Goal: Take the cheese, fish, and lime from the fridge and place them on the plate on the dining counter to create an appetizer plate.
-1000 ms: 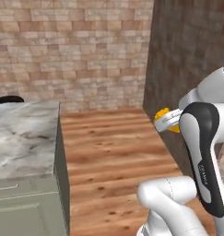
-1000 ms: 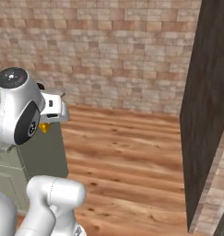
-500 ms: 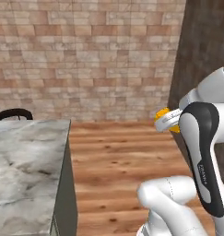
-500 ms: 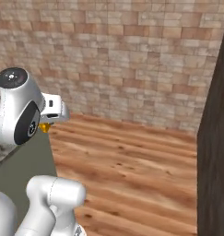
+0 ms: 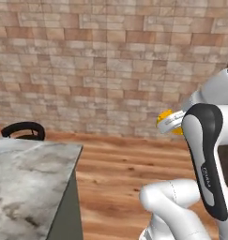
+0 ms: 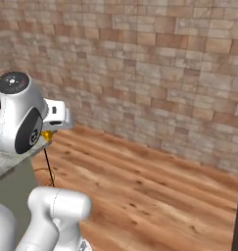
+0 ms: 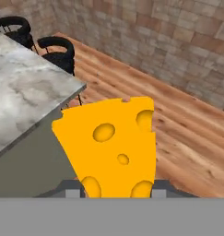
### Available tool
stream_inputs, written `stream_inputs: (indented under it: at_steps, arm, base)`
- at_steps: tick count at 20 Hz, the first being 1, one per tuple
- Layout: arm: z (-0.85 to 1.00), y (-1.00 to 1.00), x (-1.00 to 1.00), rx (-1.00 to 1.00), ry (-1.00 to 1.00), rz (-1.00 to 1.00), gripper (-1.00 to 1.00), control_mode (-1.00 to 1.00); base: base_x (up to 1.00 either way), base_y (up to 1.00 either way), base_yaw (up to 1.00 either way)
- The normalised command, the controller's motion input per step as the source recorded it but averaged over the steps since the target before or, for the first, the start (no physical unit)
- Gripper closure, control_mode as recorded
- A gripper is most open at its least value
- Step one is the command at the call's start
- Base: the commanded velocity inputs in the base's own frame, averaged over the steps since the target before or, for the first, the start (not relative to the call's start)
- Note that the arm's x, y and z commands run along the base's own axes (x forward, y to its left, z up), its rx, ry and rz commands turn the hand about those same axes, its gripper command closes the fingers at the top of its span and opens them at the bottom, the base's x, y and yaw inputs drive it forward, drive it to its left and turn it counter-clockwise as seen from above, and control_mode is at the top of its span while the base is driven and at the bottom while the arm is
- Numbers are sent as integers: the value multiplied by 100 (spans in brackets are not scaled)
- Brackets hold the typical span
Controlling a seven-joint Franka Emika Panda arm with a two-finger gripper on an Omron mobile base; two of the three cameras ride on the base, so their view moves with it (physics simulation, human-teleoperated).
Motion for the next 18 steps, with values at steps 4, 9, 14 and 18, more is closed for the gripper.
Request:
stream_inputs:
  at_steps: [4,9,14,18]
  arm:
    - [0,0,0,0,0,0,100,100]
    - [0,0,0,0,0,0,100,100]
    - [0,0,0,0,0,0,100,100]
    - [0,0,0,0,0,0,100,100]
  base:
    - [100,-58,42]
    - [100,-50,48]
    - [100,-40,55]
    - [100,-44,56]
